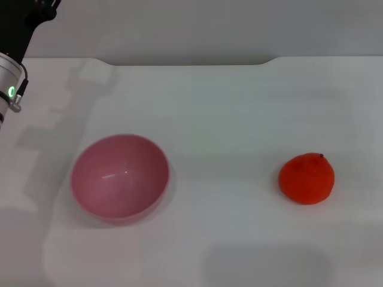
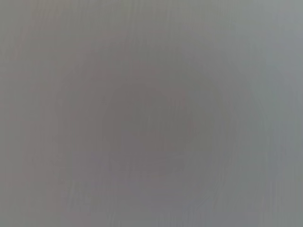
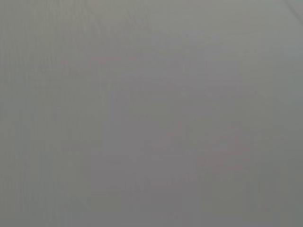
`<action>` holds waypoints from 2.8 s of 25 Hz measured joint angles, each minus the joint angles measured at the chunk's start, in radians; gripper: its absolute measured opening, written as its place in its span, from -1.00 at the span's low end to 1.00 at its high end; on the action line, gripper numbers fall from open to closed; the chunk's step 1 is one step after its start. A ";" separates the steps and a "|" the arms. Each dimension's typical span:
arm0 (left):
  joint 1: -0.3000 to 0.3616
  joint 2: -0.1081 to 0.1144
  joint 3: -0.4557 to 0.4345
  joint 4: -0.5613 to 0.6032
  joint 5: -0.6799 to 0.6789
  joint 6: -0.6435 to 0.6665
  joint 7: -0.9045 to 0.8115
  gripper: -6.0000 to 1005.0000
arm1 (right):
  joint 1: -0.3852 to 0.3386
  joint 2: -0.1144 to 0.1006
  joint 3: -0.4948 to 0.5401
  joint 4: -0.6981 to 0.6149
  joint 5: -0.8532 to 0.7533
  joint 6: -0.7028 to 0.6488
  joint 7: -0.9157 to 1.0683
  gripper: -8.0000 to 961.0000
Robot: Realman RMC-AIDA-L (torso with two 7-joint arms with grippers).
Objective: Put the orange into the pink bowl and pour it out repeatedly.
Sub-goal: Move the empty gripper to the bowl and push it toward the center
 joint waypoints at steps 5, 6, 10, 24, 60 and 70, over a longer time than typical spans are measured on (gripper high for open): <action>0.000 0.000 0.001 0.000 0.000 0.000 0.000 0.66 | -0.006 0.003 0.000 -0.009 0.001 -0.001 0.003 0.11; 0.000 0.000 0.001 0.000 0.000 0.000 0.000 0.66 | -0.008 0.004 0.000 -0.010 0.002 -0.002 0.005 0.11; 0.000 0.000 0.002 0.002 0.000 0.000 0.000 0.66 | -0.012 0.004 0.002 -0.011 0.003 -0.003 0.007 0.11; 0.013 0.013 0.003 0.011 0.021 0.000 -0.105 0.66 | -0.019 0.007 0.000 -0.007 0.003 -0.003 0.030 0.11; -0.128 0.186 -0.396 0.805 2.316 0.390 -2.049 0.65 | -0.014 0.007 -0.001 0.024 -0.003 0.006 0.060 0.10; -0.213 0.062 -0.400 0.865 2.723 0.489 -2.149 0.65 | -0.017 0.007 0.002 0.024 -0.003 0.006 0.060 0.11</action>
